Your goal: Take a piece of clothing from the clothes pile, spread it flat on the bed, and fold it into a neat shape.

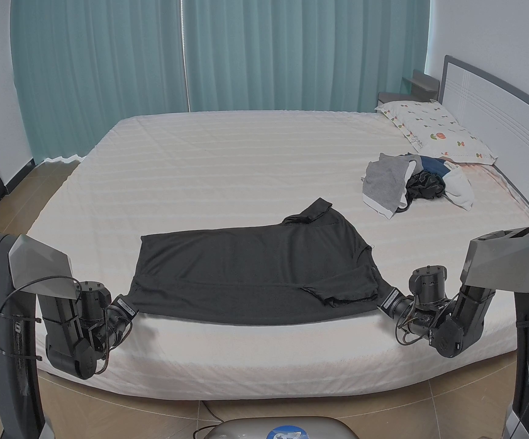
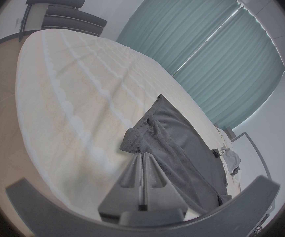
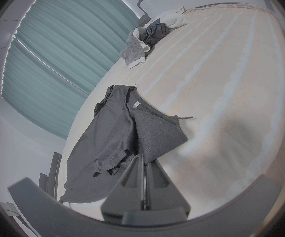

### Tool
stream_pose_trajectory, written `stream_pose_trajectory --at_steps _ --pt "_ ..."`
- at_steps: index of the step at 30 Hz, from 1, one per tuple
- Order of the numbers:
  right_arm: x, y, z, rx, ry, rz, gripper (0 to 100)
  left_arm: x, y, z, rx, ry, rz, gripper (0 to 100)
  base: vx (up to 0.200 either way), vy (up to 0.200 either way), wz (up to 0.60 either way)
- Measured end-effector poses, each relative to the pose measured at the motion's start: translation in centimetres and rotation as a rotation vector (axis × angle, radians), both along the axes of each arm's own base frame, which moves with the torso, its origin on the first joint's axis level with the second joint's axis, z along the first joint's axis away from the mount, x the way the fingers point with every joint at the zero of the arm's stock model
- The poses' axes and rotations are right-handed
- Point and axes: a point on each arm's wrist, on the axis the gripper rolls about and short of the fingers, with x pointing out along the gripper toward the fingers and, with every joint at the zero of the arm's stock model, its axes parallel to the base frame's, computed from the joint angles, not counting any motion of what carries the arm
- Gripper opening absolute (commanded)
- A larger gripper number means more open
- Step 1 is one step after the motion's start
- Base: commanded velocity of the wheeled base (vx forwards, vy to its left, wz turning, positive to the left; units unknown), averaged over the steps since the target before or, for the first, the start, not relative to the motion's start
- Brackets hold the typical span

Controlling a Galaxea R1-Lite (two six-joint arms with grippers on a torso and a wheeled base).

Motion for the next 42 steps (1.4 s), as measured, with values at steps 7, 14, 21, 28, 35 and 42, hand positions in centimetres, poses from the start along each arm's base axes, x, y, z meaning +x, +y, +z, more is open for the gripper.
stream_pose_trajectory --at_steps 7,14,21,28,35,42 --pt "-1.1 -0.2 0.7 -0.004 0.011 0.005 0 -0.8 0.2 0.3 0.036 0.019 -0.016 0 0.000 0.000 0.00" --pt "-2.9 -0.4 1.0 -0.018 0.053 0.023 0 -2.1 0.6 0.4 0.101 0.065 -0.039 0 0.000 0.000 0.00" --pt "-4.1 -0.5 0.8 -0.057 0.082 0.055 0 -3.5 0.7 0.2 0.122 0.120 -0.053 0 0.000 0.000 0.00" --pt "-4.6 -0.3 0.2 -0.072 0.105 0.071 0 -3.9 0.8 -0.1 0.132 0.141 -0.059 0 0.000 0.000 0.00" --pt "-4.6 -0.3 -0.4 -0.084 0.121 0.078 100 -4.1 0.7 -0.4 0.131 0.157 -0.064 100 0.000 0.000 0.00" --pt "-4.5 -0.9 0.5 -0.076 0.085 0.056 100 -4.4 1.0 -0.2 0.123 0.160 -0.061 100 0.000 0.000 0.00"
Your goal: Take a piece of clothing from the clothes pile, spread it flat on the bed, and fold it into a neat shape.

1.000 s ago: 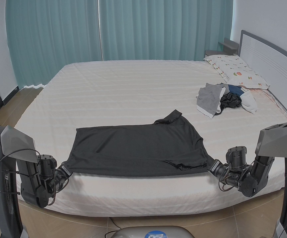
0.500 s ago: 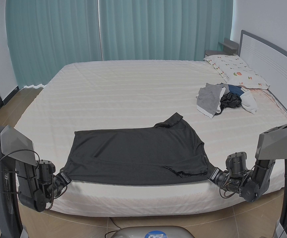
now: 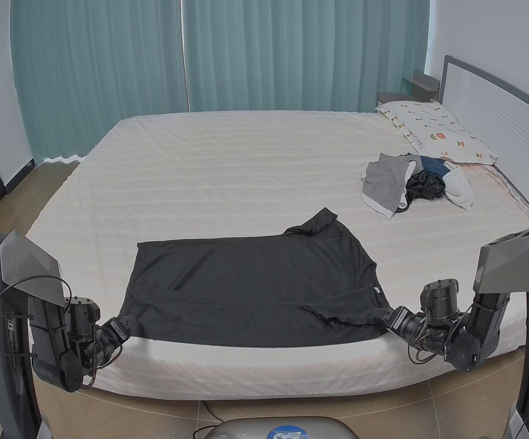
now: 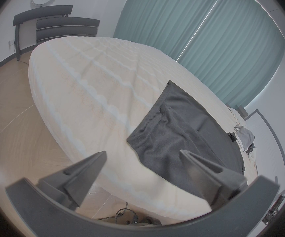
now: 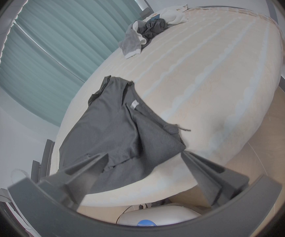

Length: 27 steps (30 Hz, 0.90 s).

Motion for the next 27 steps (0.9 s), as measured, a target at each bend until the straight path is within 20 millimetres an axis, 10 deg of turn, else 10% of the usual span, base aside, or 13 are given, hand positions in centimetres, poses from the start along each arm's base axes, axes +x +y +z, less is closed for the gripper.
stream_pose_trajectory --at_steps 12,27 --pt "1.1 -5.1 4.0 0.041 -0.114 -0.130 100 0.4 2.2 2.6 -0.112 -0.106 0.015 100 0.000 0.000 0.00" --pt "1.4 -5.0 4.0 0.056 -0.133 -0.125 100 0.4 3.5 3.3 -0.201 -0.137 -0.012 100 0.000 0.160 0.00"
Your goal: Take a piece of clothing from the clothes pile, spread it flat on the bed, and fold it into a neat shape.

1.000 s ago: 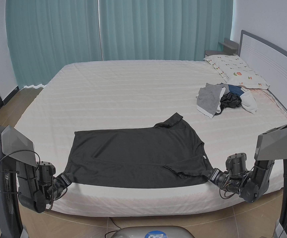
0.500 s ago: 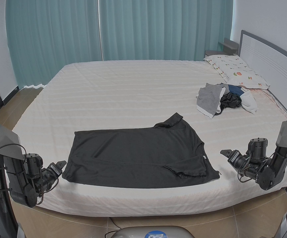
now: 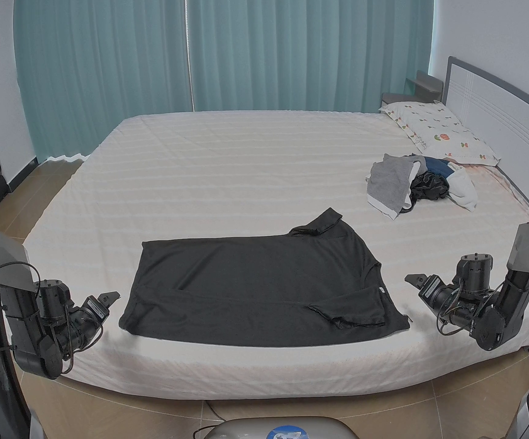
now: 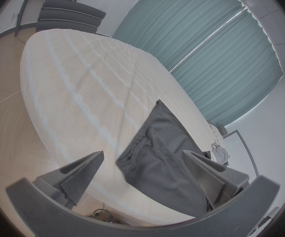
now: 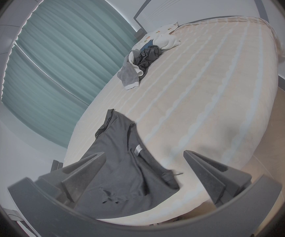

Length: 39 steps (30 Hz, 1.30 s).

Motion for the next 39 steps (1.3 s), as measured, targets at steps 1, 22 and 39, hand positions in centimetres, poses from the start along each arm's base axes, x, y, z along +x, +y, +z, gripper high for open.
stream_pose_trajectory --at_steps 1,22,39 --pt "0.0 0.1 0.0 0.001 0.000 0.005 100 0.0 0.1 0.0 0.000 0.000 0.002 100 0.000 0.000 0.00" --pt "0.0 1.0 0.3 0.010 -0.035 0.037 100 0.2 -1.2 -0.4 0.000 0.011 -0.044 100 0.105 0.000 0.00" --pt "0.0 1.3 0.1 0.008 -0.030 0.045 100 0.8 -1.8 -0.7 0.000 0.006 -0.053 100 0.047 -0.012 0.00"
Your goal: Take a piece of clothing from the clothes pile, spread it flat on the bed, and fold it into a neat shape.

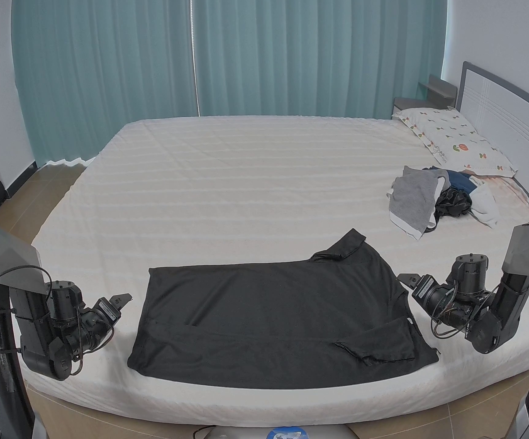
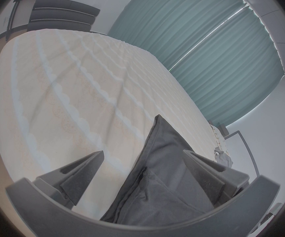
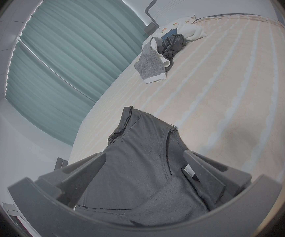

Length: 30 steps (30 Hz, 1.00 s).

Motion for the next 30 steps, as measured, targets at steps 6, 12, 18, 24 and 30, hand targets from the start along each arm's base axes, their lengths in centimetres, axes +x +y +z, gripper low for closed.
stream_pose_trajectory --at_steps 6,12,18,24,30 --pt "0.0 0.0 0.0 -0.001 0.000 0.001 100 0.1 -0.5 -0.1 0.002 0.002 -0.014 100 0.000 -0.200 0.00" --pt "0.0 0.1 -0.1 0.000 0.002 0.003 100 0.2 -0.5 -0.2 0.005 0.000 -0.013 100 0.000 -0.067 0.00" --pt "-0.1 0.2 -0.2 -0.002 0.006 0.007 100 0.4 -0.7 -0.1 -0.013 -0.009 -0.009 100 0.000 0.000 0.00" --pt "-0.1 0.3 -0.3 -0.001 0.008 0.009 100 1.1 -1.0 0.2 -0.004 -0.033 0.011 100 0.000 0.000 0.00" --pt "-0.3 0.4 -0.4 0.000 0.016 0.012 100 2.2 -1.5 0.5 0.033 -0.067 0.032 100 0.000 0.000 0.00"
